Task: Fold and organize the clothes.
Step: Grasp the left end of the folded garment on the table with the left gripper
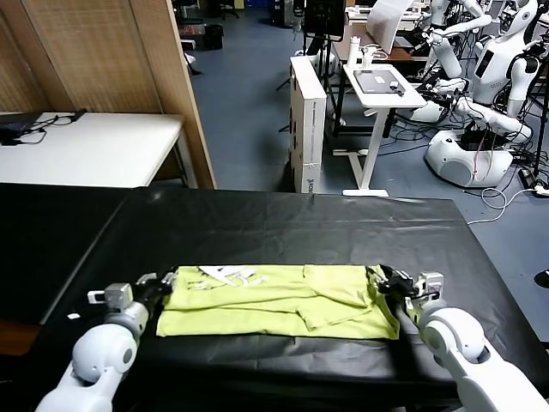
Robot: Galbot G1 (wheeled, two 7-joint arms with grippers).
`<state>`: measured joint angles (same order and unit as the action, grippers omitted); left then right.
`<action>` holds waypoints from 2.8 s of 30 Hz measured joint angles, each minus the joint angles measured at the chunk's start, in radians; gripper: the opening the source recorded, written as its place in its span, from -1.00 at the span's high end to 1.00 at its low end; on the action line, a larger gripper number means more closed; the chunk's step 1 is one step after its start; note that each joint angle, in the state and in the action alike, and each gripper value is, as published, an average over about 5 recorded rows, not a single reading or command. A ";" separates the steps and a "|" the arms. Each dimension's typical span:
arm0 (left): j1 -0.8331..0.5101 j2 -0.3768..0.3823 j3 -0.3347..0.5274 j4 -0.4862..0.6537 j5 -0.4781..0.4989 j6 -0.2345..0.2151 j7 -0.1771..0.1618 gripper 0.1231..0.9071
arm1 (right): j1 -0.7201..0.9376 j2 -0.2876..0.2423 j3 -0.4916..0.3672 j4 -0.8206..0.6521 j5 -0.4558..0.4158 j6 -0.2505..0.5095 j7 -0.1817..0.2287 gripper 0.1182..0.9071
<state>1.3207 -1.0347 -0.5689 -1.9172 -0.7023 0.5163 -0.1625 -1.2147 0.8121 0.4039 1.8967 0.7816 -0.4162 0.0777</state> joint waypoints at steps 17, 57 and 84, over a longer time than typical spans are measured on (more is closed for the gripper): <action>0.137 0.160 -0.191 -0.039 -0.433 0.219 0.196 -1.00 | -0.261 -0.081 0.233 0.195 0.021 0.083 -0.036 -1.00; 0.125 0.051 -0.132 -0.032 -0.364 0.218 0.214 -0.91 | -0.292 -0.071 0.229 0.250 -0.002 0.054 -0.024 -1.00; 0.136 0.058 -0.153 -0.058 -0.365 0.223 0.155 0.87 | -0.277 -0.036 0.191 0.240 -0.071 0.063 -0.028 -1.00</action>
<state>1.4571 -0.9770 -0.7221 -1.9756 -1.0677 0.7397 -0.0077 -1.4917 0.7762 0.5945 2.1365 0.7104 -0.3535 0.0498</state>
